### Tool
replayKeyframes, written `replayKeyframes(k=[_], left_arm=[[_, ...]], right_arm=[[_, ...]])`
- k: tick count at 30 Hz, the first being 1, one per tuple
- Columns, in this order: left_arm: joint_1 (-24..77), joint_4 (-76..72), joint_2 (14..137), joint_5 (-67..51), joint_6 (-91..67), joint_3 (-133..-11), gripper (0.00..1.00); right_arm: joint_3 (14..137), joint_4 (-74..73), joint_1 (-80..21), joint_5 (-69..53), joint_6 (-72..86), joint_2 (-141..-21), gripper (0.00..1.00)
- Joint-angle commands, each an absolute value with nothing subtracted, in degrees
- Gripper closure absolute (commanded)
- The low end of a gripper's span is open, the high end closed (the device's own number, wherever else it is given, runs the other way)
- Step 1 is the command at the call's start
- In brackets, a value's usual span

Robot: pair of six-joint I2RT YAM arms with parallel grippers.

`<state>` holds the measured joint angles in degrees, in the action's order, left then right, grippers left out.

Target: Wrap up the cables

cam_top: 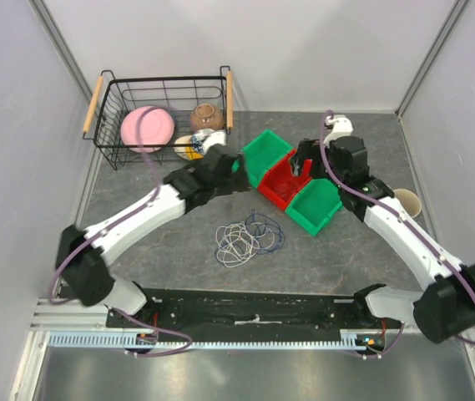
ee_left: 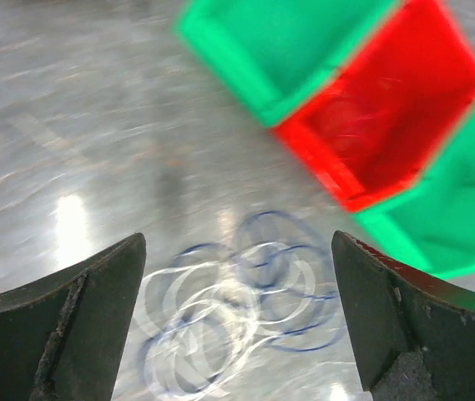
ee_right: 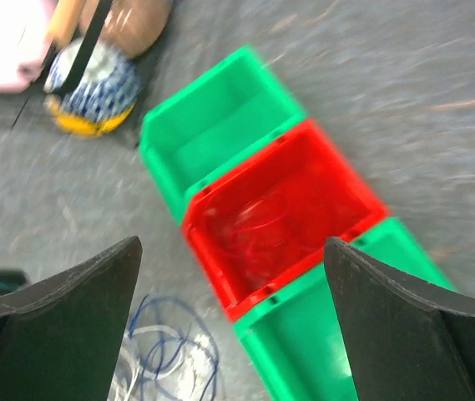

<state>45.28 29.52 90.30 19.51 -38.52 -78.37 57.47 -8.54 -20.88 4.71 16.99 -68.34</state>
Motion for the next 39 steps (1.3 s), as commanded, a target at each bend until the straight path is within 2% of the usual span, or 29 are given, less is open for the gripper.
replayKeyframes(k=[1,2,5,7,12,19,22,23,28,29,31,32,33,39], left_arm=[[40.5,31.8,73.6,25.8,-46.8,-60.5,0.0],[39.9,32.1,68.3,26.3,-47.8,-57.8,0.0],[35.6,33.8,62.9,25.2,-53.0,-48.7,0.0],[32.3,34.3,59.2,20.8,-55.4,-44.3,0.0],[32.1,33.4,52.7,20.4,-58.0,-39.9,0.0],[32.1,32.6,51.9,19.5,-58.4,-38.6,0.0],[32.1,32.3,52.7,19.4,-58.5,-38.7,0.0],[32.1,32.3,53.4,19.2,-58.4,-38.8,0.0],[32.1,31.0,55.1,17.8,-58.2,-38.9,0.0],[32.1,30.9,55.3,17.3,-58.0,-38.9,0.0],[32.1,30.1,55.4,16.9,-57.6,-38.9,0.0],[32.1,29.8,55.3,16.5,-57.2,-39.0,0.0],[32.1,29.4,55.1,16.2,-56.7,-38.9,0.0],[32.1,22.2,54.4,10.6,-51.6,-36.7,0.0]], right_arm=[[59.2,-6.6,-26.5,-14.2,13.6,-76.0,0.02],[59.7,-7.9,-31.5,-10.8,11.6,-77.5,0.02],[62.0,-10.7,-38.8,-6.3,10.4,-84.5,0.02],[63.5,-11.5,-40.6,-7.1,10.7,-88.7,0.02],[65.0,-12.5,-44.8,-7.1,10.7,-93.5,0.06],[66.4,-16.6,-46.9,-7.9,10.3,-97.9,0.19],[66.4,-17.5,-47.5,-8.1,10.3,-98.4,0.28],[66.5,-17.8,-47.6,-7.8,10.4,-98.6,0.36],[66.9,-19.9,-48.2,-6.6,10.5,-99.3,0.58],[67.1,-20.2,-48.2,-5.6,10.4,-99.1,0.67],[67.2,-20.8,-48.2,-5.4,10.1,-98.7,0.78],[67.8,-21.1,-48.2,-5.6,9.7,-98.4,0.94],[68.2,-21.3,-48.2,-5.8,9.7,-97.8,1.0],[71.0,-19.5,-48.3,-7.0,8.4,-88.4,1.0]])
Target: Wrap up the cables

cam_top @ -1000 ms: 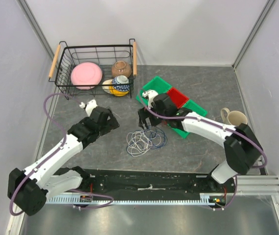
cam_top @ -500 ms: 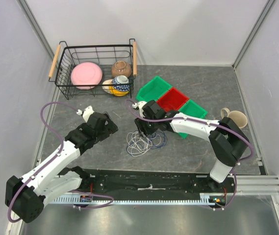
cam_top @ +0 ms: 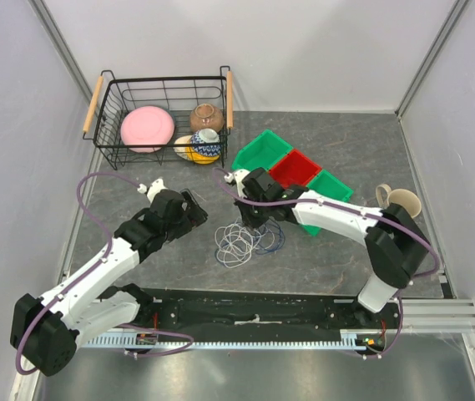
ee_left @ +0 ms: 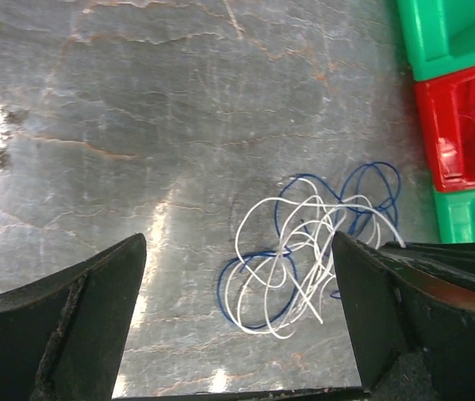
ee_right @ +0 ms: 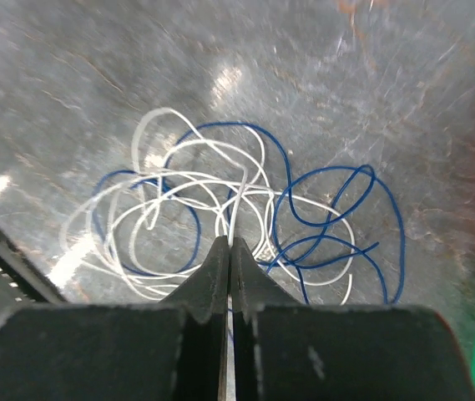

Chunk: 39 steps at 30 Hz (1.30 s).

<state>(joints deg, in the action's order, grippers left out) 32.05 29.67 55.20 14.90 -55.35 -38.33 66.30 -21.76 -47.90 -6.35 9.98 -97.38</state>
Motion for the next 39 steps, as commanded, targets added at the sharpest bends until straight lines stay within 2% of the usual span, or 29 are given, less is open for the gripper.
replayKeyframes(k=[1,5,9,21,29,39], left_arm=[[32.1,21.0,54.1,9.4,-50.8,-36.4,0.0],[32.1,14.6,52.6,3.7,-48.1,-34.3,0.0],[32.1,11.0,51.2,1.5,-46.9,-32.7,0.0],[32.1,1.9,46.9,-3.9,-44.5,-28.7,0.0],[32.1,-6.6,48.5,-12.9,-40.3,-29.6,0.01],[32.1,-11.6,55.8,-15.5,-35.7,-33.6,0.01]], right_arm=[[71.3,-18.0,-48.3,-7.6,8.3,-86.8,1.0],[73.6,-12.5,-48.2,-8.2,7.7,-80.0,1.0],[76.4,-8.3,-48.2,-3.5,6.5,-74.3,1.0],[80.3,6.7,-48.2,-0.5,1.7,-66.5,1.0],[82.9,3.9,-48.2,2.3,2.2,-66.9,1.0],[84.6,2.7,-48.2,4.0,3.5,-65.3,1.0]])
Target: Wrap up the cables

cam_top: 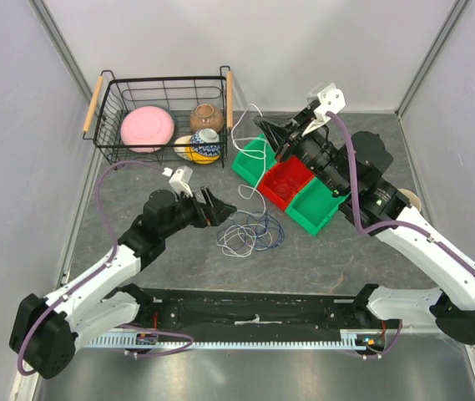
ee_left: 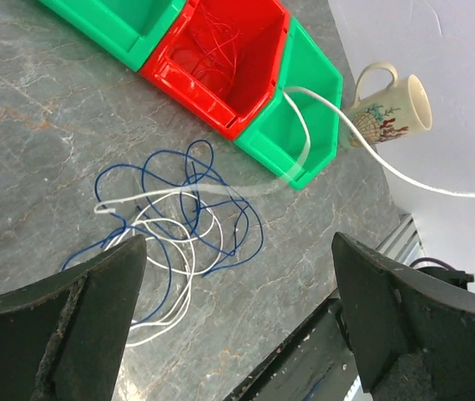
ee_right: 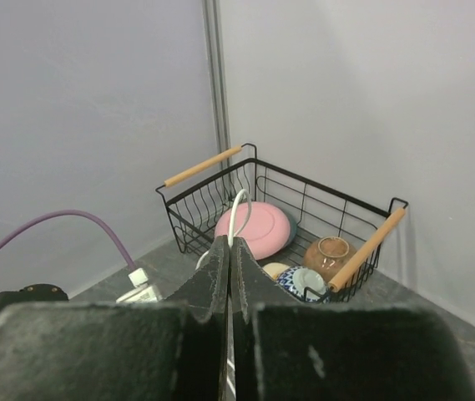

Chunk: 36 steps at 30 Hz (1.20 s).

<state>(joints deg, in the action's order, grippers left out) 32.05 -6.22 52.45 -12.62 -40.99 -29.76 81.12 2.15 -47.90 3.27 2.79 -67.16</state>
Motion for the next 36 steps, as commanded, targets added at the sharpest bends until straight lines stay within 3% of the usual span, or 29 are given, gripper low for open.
replayKeyframes(k=[1,11,21,36], left_arm=[[32.1,-11.8,56.9,-14.6,-34.1,-34.0,0.01],[32.5,-15.1,67.6,-21.4,-33.4,-38.3,0.02],[32.5,-11.2,67.8,-16.3,-34.7,-38.5,0.0],[32.5,-8.6,68.1,-13.9,-35.2,-39.0,0.0]], right_arm=[[85.5,2.7,-48.2,4.6,3.7,-65.3,1.0],[94.8,1.6,-48.2,11.3,2.7,-66.7,1.0],[101.2,0.9,-48.1,30.9,-13.3,-72.6,1.0],[95.7,0.1,-44.0,42.8,-17.3,-68.5,1.0]])
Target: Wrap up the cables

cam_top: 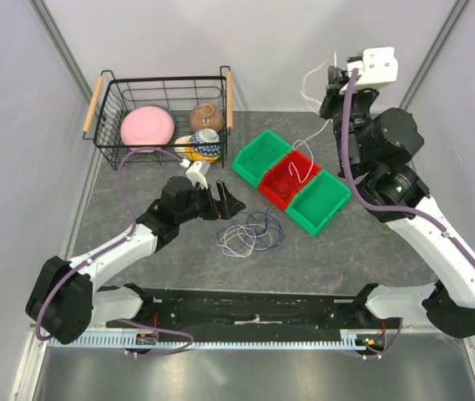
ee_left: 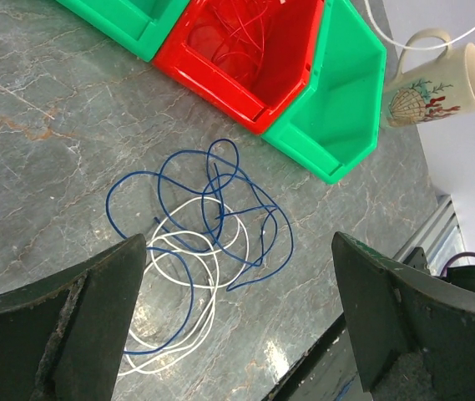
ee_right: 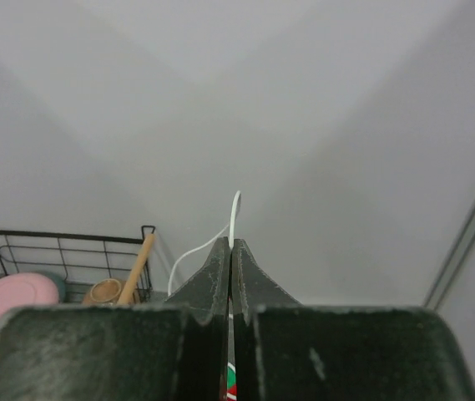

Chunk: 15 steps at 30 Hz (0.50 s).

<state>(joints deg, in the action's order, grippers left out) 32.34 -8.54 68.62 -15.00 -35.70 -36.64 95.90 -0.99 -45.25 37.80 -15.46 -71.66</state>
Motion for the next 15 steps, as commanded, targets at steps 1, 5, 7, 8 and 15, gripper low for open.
replayKeyframes(k=[1,5,7,8,15], left_arm=[[32.5,-8.6,68.4,-14.1,-35.2,-39.0,0.0],[32.5,-8.8,69.1,-14.2,-35.3,-39.3,0.0],[32.5,-8.8,69.7,-14.7,-35.4,-39.7,0.0],[32.5,-8.8,70.0,-14.9,-35.6,-39.8,0.0],[32.5,-9.6,71.5,-16.3,-35.9,-40.7,0.0]], right_arm=[[95.8,0.1,-43.9,43.2,-17.7,-68.1,1.0],[95.1,0.1,-42.0,45.5,-17.9,-67.4,1.0],[95.1,0.1,-41.4,45.6,-17.6,-67.0,1.0],[94.9,0.1,-41.0,45.7,-17.5,-67.0,1.0],[88.1,-2.5,-38.1,44.7,-10.5,-66.2,1.0]])
